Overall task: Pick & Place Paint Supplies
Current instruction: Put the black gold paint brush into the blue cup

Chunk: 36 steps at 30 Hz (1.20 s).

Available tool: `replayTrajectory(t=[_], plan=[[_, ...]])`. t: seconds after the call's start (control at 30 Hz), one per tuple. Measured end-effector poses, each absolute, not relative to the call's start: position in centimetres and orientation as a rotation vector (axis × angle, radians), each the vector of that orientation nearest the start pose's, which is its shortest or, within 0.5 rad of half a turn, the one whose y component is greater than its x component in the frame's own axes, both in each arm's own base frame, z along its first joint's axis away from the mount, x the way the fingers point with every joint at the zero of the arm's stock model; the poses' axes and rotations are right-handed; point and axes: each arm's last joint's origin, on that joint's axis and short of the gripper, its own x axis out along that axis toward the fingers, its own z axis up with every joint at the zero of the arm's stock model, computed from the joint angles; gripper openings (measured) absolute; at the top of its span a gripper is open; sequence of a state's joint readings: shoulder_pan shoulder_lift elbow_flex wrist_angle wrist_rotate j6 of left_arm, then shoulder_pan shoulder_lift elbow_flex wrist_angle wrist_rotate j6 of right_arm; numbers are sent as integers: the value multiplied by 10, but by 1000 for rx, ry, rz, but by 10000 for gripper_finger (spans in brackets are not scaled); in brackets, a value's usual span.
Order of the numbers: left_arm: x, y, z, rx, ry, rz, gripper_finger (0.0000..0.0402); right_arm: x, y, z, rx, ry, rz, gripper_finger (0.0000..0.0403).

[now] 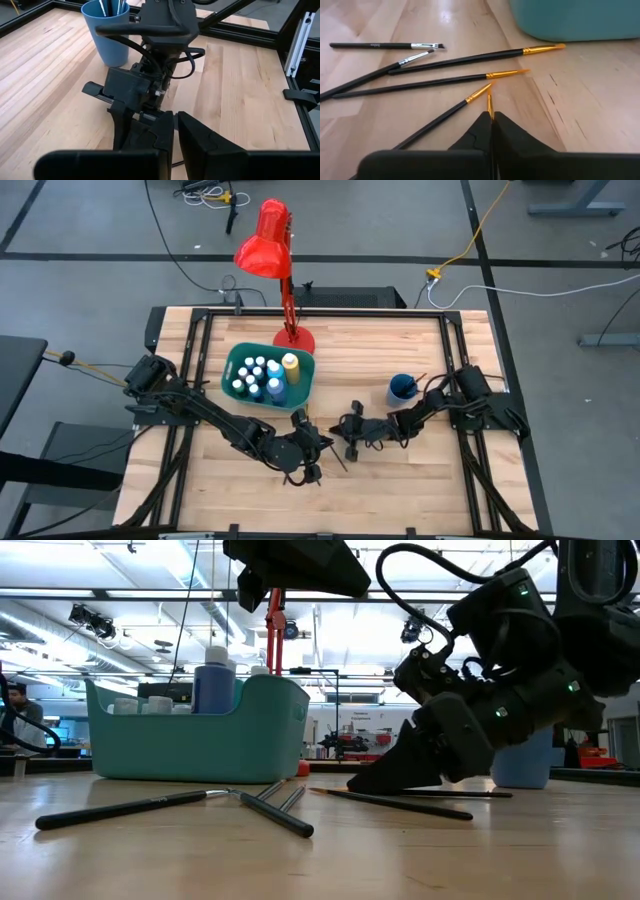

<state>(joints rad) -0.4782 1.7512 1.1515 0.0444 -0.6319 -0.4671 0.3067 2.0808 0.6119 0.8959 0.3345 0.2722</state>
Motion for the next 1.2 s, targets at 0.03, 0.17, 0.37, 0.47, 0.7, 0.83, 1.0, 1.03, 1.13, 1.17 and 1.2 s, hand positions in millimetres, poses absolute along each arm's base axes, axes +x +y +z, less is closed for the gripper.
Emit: replayTrajectory(t=[0.03, 0.17, 0.37, 0.47, 0.7, 0.83, 1.0, 1.03, 1.13, 1.17, 1.2], plan=[[346, -160, 226, -165, 424, 254, 32, 302, 86, 46, 87, 526, -87, 11], [346, -160, 226, -165, 424, 254, 32, 303, 89, 62, 64, 500, -44, 8], [346, -160, 226, -165, 424, 254, 32, 302, 92, 109, 51, 416, 32, 6], [346, -160, 226, -166, 424, 254, 32, 295, 94, 131, 17, 408, 47, 6], [346, -161, 226, -196, 433, 232, 32, 270, 90, 206, -41, 234, 49, 6], [346, -162, 226, -223, 440, 213, 32, 246, 81, 240, -86, 101, 18, 6], [346, -163, 226, -251, 446, 197, 32, 206, 60, 231, -82, 30, -200, 6], [346, -163, 226, -251, 446, 198, 32, 199, 56, 225, -58, -4, -243, 6], [346, -163, 226, -247, 439, 212, 32, 183, 48, 212, -30, -114, -346, 6], [346, -163, 226, -245, 435, 221, 32, 179, 45, 208, -41, -135, -388, 6], [346, -162, 226, -243, 430, 228, 32, 175, 43, 205, -63, -145, -421, 6]])
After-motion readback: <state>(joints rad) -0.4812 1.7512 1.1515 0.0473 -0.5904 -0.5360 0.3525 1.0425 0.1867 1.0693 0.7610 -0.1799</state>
